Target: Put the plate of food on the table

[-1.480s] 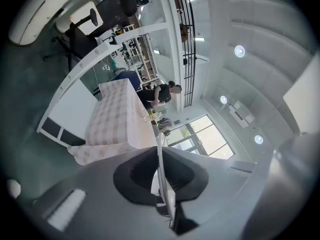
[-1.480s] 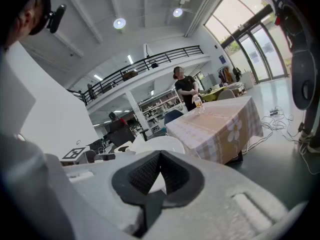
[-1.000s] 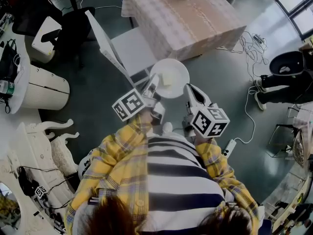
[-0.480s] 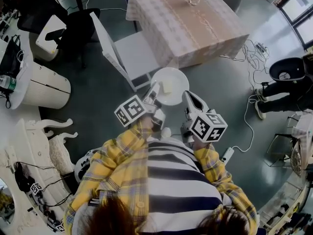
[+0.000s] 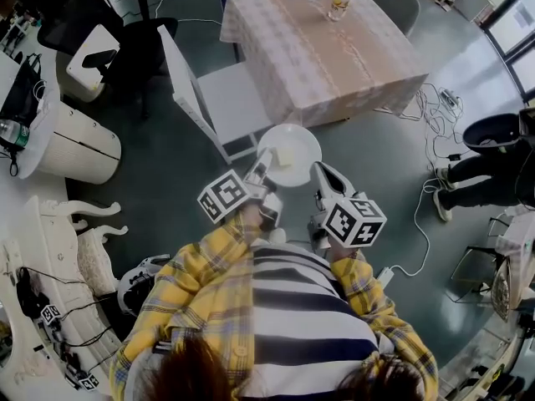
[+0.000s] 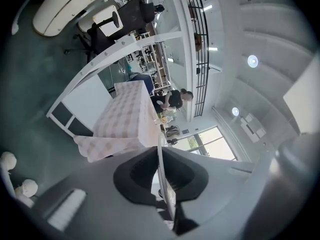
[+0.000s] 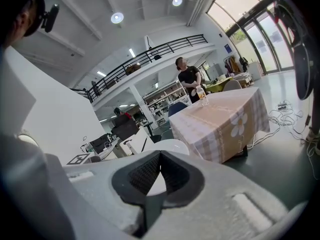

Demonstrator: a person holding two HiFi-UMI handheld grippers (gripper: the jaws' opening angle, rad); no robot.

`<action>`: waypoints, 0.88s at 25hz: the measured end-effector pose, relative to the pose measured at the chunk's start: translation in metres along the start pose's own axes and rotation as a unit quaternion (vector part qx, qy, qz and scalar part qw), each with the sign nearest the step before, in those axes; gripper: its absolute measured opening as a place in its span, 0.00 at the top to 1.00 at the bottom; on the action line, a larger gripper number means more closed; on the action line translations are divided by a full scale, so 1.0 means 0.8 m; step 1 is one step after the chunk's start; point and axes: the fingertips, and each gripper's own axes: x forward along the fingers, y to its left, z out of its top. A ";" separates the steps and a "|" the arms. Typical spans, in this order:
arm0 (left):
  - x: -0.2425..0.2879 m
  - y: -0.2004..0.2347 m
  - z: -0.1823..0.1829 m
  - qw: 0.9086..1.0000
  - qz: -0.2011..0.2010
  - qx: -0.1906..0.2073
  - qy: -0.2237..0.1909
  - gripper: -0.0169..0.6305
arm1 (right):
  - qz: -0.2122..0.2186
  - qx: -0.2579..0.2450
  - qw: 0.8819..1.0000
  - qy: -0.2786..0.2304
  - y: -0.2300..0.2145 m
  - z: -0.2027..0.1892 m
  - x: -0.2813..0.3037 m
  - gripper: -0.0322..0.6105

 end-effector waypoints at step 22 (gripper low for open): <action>0.092 0.025 0.043 0.999 0.000 -0.038 -0.001 0.96 | -0.001 0.004 1.000 0.023 -0.041 0.039 0.094 0.95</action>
